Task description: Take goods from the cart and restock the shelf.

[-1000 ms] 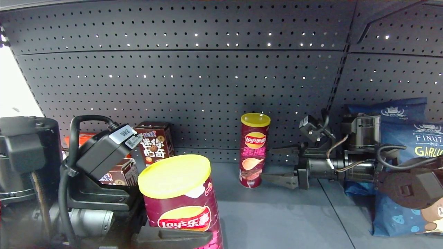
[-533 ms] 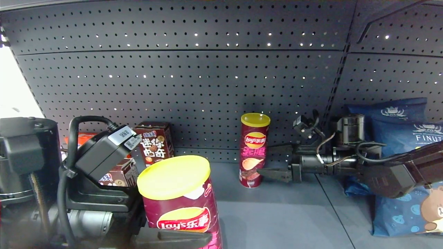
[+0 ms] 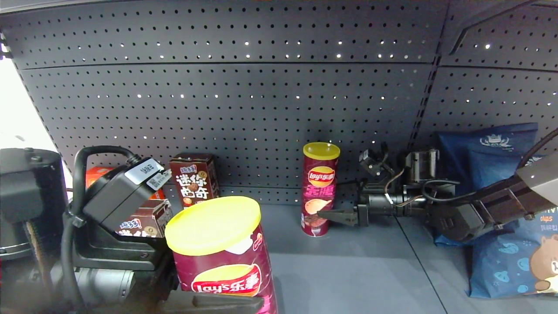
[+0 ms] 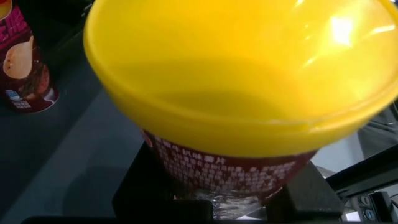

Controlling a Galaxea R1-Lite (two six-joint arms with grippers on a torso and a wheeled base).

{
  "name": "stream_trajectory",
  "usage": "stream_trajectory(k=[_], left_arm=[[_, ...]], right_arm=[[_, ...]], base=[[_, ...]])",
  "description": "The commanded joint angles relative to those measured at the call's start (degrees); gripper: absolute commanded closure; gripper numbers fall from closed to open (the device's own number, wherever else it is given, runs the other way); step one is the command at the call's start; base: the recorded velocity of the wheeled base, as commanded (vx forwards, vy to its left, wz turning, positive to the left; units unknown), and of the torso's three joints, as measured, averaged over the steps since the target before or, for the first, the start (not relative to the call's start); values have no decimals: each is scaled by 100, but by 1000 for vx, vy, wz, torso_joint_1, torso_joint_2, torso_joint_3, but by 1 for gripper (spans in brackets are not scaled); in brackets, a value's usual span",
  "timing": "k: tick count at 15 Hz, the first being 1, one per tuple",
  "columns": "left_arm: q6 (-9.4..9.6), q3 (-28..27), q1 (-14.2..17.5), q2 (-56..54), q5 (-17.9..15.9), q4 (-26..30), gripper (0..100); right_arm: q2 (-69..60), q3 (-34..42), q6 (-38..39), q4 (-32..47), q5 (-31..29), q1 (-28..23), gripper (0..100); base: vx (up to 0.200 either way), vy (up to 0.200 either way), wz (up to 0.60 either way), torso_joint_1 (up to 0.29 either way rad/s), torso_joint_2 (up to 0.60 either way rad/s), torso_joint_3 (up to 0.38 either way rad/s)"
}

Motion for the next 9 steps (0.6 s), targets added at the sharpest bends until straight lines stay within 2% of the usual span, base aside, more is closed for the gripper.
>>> stream_trajectory(k=[1,9], left_arm=[[3,-24,1,-8,0,-3,100],[-6,46,1,-8,0,-3,100]], right_arm=[[198,-116,-2,-13,18,-9,0],[673,-679,16,-40,18,167,0]], base=[[0,0,0,0,0,0],[0,0,0,0,0,0]])
